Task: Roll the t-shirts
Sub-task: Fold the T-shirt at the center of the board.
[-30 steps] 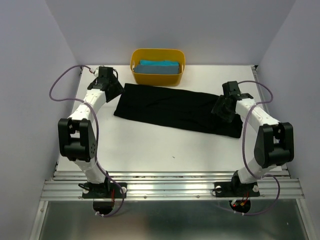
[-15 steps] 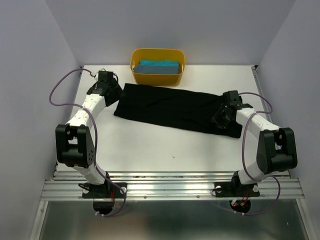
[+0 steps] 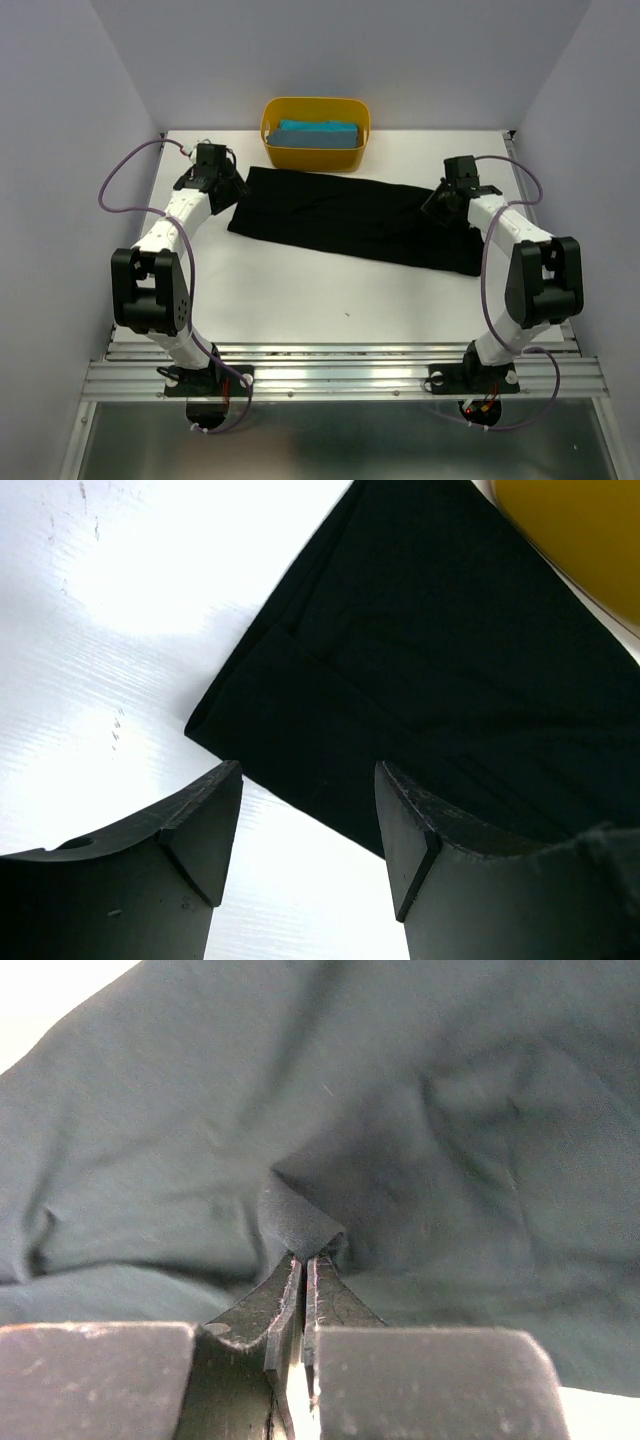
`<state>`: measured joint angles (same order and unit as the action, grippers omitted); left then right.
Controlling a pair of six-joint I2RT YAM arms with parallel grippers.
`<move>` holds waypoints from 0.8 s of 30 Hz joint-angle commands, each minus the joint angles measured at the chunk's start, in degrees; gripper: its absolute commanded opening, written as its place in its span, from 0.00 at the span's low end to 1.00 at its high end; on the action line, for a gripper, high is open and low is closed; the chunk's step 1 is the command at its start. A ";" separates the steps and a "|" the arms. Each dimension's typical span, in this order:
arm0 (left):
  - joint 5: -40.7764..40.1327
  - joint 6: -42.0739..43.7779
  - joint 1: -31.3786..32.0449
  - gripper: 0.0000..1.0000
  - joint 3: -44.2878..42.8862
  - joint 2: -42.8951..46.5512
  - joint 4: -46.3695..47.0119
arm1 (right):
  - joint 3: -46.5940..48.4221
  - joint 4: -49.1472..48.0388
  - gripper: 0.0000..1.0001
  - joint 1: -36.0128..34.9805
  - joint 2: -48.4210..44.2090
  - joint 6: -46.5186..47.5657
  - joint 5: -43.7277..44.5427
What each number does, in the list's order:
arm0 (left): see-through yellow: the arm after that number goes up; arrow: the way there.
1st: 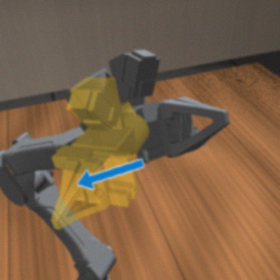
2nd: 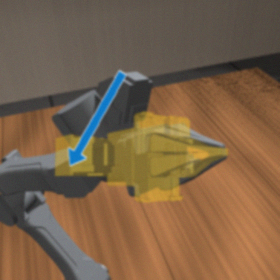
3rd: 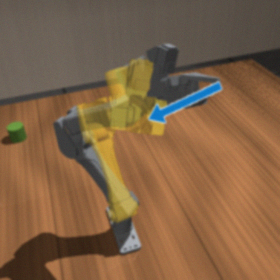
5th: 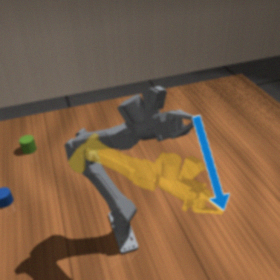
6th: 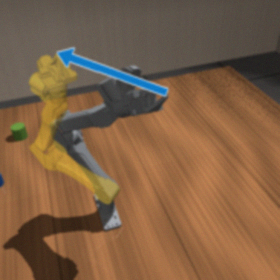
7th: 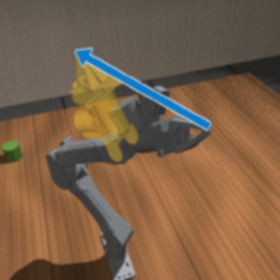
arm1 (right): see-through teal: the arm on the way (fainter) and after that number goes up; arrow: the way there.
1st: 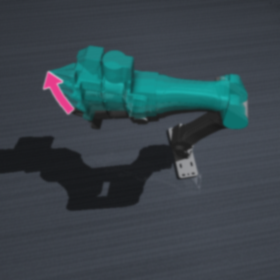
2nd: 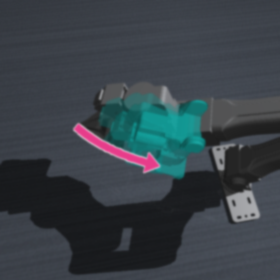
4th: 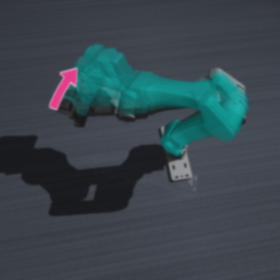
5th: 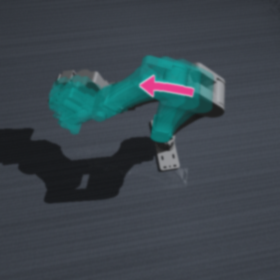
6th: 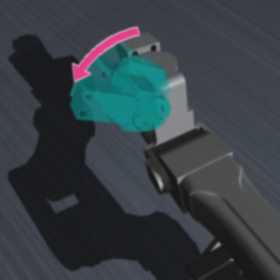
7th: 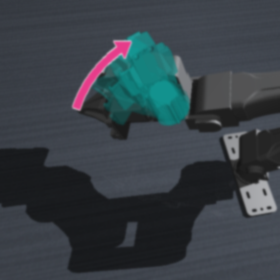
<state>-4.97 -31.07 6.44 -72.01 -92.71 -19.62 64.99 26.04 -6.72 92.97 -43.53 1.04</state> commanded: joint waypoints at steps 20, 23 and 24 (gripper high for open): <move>0.93 2.24 1.29 0.66 0.47 -0.37 -0.42 | 9.92 -3.63 0.65 -0.66 3.90 8.89 1.27; 1.11 1.89 2.00 0.66 -0.76 -1.86 -0.34 | 4.56 -3.10 0.65 -2.84 0.29 9.51 -1.64; 1.63 1.80 2.44 0.66 -1.03 -2.30 -0.25 | 3.22 -3.10 0.65 -3.55 -0.24 9.34 -3.05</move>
<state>-4.27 -29.95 7.60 -70.70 -93.60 -20.34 72.66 22.55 -7.51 96.47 -35.94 2.33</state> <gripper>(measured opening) 0.661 0.653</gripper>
